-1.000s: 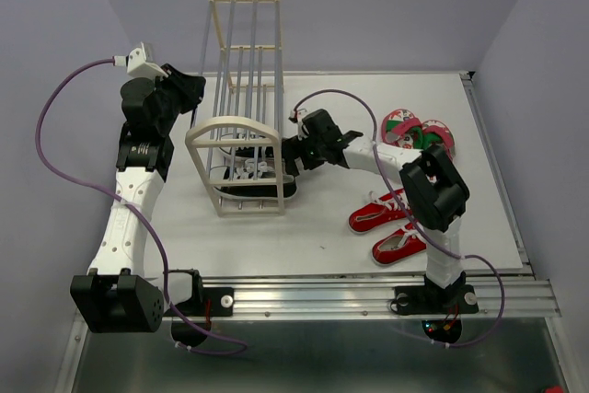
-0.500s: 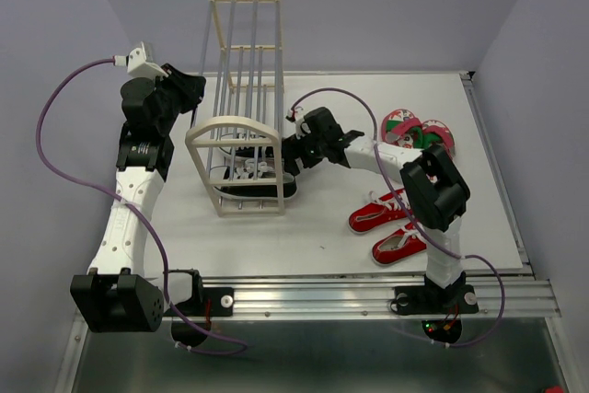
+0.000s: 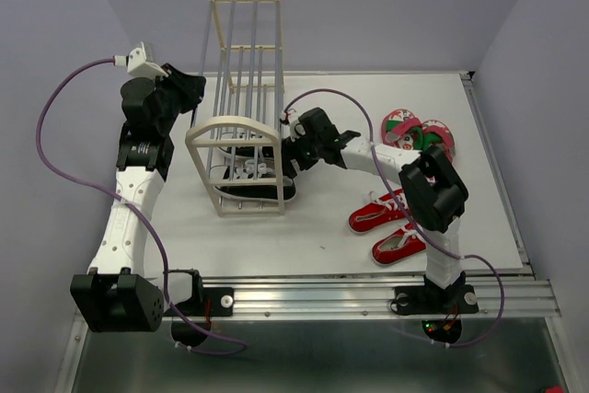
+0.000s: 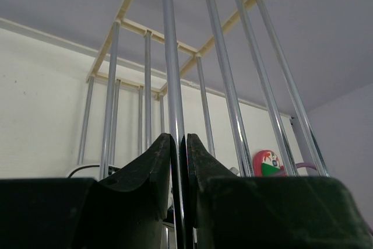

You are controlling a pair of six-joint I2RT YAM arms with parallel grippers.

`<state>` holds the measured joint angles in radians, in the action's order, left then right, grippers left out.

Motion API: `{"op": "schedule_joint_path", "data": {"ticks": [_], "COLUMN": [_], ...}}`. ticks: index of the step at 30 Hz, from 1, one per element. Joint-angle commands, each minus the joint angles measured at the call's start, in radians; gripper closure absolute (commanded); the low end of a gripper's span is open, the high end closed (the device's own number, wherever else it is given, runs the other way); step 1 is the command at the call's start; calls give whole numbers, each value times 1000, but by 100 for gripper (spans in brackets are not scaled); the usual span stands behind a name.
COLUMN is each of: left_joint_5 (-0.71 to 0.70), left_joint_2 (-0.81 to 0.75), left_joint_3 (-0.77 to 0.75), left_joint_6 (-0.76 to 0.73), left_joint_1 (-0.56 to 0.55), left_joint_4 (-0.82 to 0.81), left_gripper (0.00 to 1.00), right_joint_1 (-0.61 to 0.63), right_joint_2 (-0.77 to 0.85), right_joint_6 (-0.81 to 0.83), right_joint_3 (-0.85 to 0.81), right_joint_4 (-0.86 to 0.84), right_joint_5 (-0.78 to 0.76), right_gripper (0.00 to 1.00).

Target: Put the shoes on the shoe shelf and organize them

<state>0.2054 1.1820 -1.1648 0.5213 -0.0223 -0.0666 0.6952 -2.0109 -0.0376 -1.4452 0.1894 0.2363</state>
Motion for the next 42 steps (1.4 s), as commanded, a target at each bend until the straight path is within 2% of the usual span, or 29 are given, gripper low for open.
{"op": "schedule_joint_path", "data": {"ticks": [1, 8, 15, 17, 22, 26, 32, 42], "left_joint_5": [45, 40, 37, 37, 32, 32, 28, 9], "left_joint_2": [44, 33, 27, 24, 18, 15, 13, 31], "left_joint_3": [36, 39, 39, 39, 40, 45, 50, 40], "left_joint_6": [-70, -72, -73, -73, -73, -66, -64, -57], "left_joint_1": [-16, -16, -16, -16, -16, -16, -16, -16], "left_joint_4": [50, 50, 51, 51, 53, 53, 51, 51], "left_gripper": [85, 85, 85, 85, 85, 85, 85, 85], "right_joint_1": [35, 35, 35, 35, 35, 35, -28, -232], "right_joint_2": [-5, 0, 31, 52, 119, 195, 372, 601], "right_joint_6": [7, 2, -41, -53, -80, -119, -183, -216], "right_joint_3": [-84, -77, -23, 3, 55, 112, 282, 437], "right_joint_4": [-71, -71, -67, -64, -54, -36, -28, 41], "right_joint_5": [49, -26, -121, -159, -232, -351, -414, -503], "right_gripper": [14, 13, 4, 0, 0, 0, 0, 0]}}
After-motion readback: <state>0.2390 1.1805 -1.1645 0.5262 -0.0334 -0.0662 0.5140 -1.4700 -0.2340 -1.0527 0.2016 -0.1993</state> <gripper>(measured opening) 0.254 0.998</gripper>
